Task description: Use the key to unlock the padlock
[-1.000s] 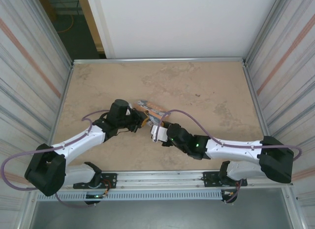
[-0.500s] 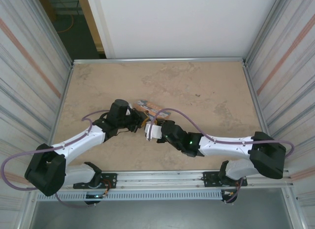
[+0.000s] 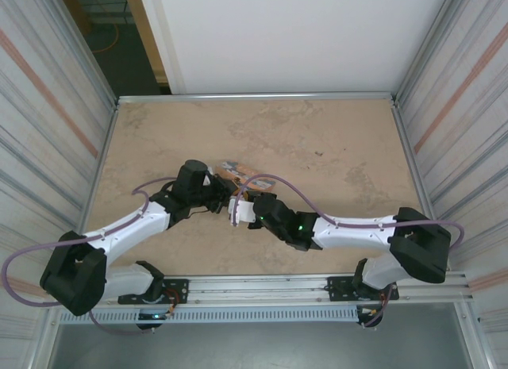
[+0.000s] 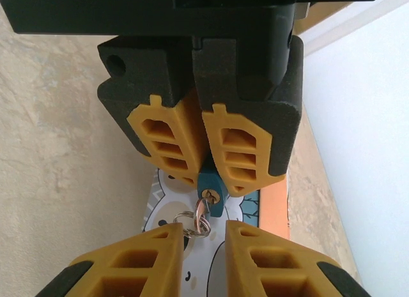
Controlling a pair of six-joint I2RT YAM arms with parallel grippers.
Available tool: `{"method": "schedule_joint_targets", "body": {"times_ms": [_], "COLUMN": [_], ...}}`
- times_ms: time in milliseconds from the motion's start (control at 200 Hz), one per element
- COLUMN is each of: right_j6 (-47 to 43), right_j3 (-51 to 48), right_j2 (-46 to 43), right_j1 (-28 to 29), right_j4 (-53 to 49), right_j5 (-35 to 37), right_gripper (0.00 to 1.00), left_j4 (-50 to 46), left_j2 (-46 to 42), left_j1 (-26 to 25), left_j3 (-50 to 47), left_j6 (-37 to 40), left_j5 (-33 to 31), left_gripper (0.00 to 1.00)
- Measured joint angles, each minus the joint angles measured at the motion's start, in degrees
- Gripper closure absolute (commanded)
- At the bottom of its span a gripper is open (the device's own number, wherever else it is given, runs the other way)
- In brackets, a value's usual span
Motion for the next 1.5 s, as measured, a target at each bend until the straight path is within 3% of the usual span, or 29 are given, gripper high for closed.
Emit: {"method": "schedule_joint_targets", "body": {"times_ms": [616,957,1498], "right_j6": [-0.11,0.09,5.97], "right_j3": [0.52,0.52,0.5], "right_j2": [3.1,4.11,4.11], "right_j1": [0.02,0.02,0.0], "right_j4": [2.14,3.21,3.61], "right_j5": [2.6,3.23,3.43], "right_gripper": [0.88,1.0,1.0], "left_j4": [0.85,1.25,1.88], "left_j2": [0.48,1.09,1.33], "left_j1": [-0.22,-0.22,-0.26], "left_j3": [0.0,-0.02,-0.02], "left_j6": [-0.22,-0.22,-0.66], "left_j5": [0.09,-0.81,-0.9], "left_gripper": [1.0,1.0,1.0]}}
